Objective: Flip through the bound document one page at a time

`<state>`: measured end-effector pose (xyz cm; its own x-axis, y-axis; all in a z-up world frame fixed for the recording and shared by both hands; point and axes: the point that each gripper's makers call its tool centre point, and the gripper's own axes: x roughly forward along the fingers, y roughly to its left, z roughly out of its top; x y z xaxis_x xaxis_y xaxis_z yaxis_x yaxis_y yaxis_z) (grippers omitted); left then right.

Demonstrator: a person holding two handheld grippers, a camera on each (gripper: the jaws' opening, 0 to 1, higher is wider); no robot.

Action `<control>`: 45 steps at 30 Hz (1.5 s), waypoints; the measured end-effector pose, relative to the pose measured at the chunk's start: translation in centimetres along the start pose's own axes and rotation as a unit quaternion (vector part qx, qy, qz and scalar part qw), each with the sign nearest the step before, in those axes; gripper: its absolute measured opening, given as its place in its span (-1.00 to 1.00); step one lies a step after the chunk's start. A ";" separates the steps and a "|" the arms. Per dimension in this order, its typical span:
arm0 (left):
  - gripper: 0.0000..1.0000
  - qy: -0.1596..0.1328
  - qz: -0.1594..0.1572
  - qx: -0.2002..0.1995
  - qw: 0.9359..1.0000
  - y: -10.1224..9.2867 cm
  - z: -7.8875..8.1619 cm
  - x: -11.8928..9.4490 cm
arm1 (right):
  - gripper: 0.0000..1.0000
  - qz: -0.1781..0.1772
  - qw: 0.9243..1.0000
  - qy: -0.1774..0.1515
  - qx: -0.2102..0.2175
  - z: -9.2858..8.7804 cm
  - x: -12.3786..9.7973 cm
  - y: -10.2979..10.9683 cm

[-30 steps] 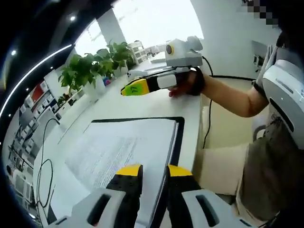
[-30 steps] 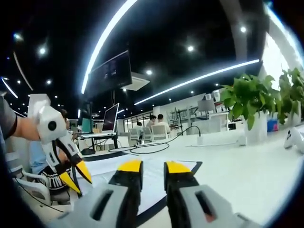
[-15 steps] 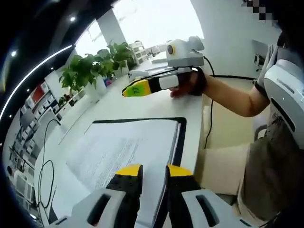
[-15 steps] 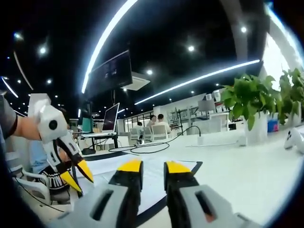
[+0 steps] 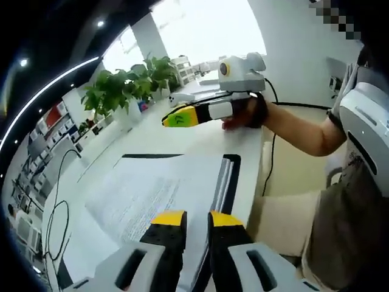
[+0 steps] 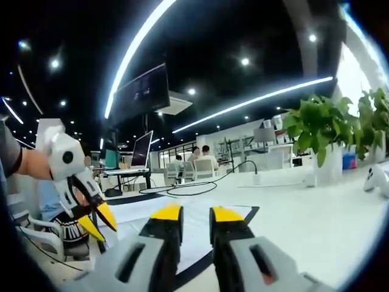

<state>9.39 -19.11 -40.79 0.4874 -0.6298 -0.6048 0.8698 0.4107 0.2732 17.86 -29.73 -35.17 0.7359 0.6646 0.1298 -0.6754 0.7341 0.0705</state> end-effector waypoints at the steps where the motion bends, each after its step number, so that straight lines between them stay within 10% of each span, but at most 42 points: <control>1: -0.75 -0.004 -0.001 -0.008 1.000 0.0 0.0 0.0 | -0.66 0.000 1.000 0.000 0.000 0.0 0.0 0.0; 12: -0.93 -0.047 0.013 -0.046 0.998 0.1 0.3 -0.5 | -0.73 -0.002 1.000 -0.009 0.009 0.3 -0.1 -0.1; 20: -0.94 -0.093 0.027 -0.068 0.993 0.9 0.5 -1.8 | -0.73 0.080 0.978 -0.030 0.191 1.4 -1.8 1.9; 22: -0.94 -0.104 0.030 -0.068 0.992 1.1 0.5 -2.1 | -0.73 0.106 0.963 -0.038 0.246 1.6 -2.7 3.3; 26: -0.94 -0.123 0.032 -0.074 0.989 1.4 0.6 -2.4 | -0.67 0.149 0.892 -0.004 0.426 1.1 -3.8 5.9; 28: -0.94 -0.131 0.025 -0.071 0.988 1.1 0.8 -2.5 | -0.66 0.170 0.842 0.020 0.512 1.1 -4.0 6.8; 31: -0.94 -0.137 0.025 -0.063 0.988 0.9 1.0 -2.5 | -0.57 0.174 0.811 0.026 0.558 1.1 -3.8 7.2; 45: -0.94 -0.172 0.021 -0.066 0.983 0.9 1.3 -2.9 | -0.90 0.147 0.813 0.066 0.560 -0.2 -1.9 7.7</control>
<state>8.84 -17.80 -37.84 0.5388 -0.7874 -0.2994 0.8423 0.5085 0.1785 11.26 -25.32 -35.04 0.4841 0.8513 0.2022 -0.3899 0.0030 0.9209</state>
